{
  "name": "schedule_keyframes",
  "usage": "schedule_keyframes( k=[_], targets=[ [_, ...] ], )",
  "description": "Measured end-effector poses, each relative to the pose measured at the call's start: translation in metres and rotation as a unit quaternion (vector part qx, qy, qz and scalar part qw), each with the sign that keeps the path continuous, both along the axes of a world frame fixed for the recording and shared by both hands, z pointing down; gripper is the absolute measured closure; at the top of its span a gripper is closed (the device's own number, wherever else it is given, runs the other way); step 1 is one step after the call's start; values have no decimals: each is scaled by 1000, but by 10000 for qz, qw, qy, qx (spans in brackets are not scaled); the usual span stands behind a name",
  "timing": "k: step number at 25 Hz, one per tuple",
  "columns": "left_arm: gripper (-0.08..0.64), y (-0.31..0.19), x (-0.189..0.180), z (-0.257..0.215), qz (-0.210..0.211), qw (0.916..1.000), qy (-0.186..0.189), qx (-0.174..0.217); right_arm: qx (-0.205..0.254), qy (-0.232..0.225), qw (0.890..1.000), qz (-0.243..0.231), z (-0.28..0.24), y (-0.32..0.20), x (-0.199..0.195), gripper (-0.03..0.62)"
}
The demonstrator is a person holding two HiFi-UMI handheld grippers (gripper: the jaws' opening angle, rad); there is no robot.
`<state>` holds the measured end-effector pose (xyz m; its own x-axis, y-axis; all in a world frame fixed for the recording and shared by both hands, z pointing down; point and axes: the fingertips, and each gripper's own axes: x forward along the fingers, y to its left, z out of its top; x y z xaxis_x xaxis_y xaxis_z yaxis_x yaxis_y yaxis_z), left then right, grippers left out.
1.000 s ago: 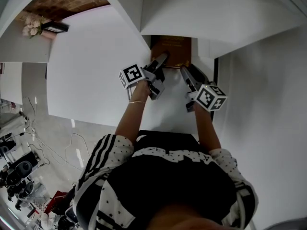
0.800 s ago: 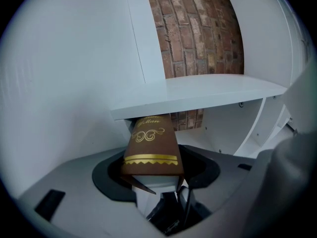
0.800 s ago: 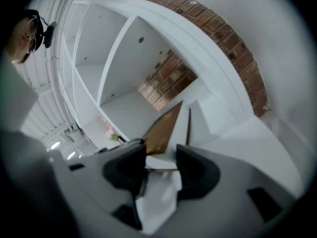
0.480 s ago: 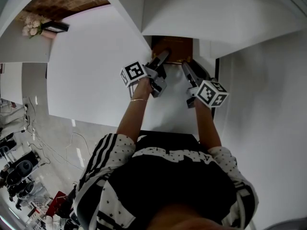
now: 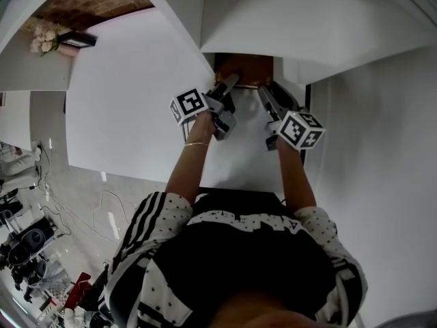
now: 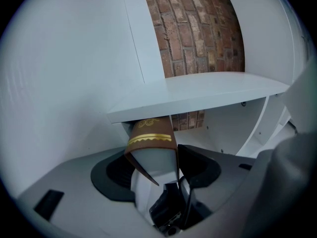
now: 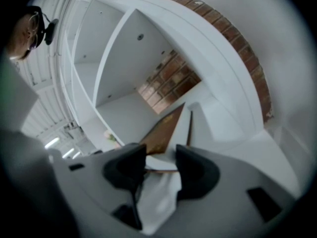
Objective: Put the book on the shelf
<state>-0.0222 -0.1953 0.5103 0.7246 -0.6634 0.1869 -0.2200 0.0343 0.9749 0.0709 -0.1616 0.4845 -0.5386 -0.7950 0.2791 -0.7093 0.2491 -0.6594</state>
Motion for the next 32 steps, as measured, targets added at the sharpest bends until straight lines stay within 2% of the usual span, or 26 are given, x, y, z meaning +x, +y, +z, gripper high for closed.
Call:
schedule_keyframes(
  k=[13, 25, 32],
  targets=[
    [278, 10, 0, -6, 8, 9999, 142, -20, 89, 121, 9999, 82, -5, -14, 6, 391],
    [278, 17, -1, -18, 96, 9995, 170, 236, 90, 358, 9993, 86, 5, -37, 12, 391],
    [278, 19, -2, -17, 92, 9995, 195, 209, 51, 446, 9990, -2, 13, -40, 7, 391]
  ],
)
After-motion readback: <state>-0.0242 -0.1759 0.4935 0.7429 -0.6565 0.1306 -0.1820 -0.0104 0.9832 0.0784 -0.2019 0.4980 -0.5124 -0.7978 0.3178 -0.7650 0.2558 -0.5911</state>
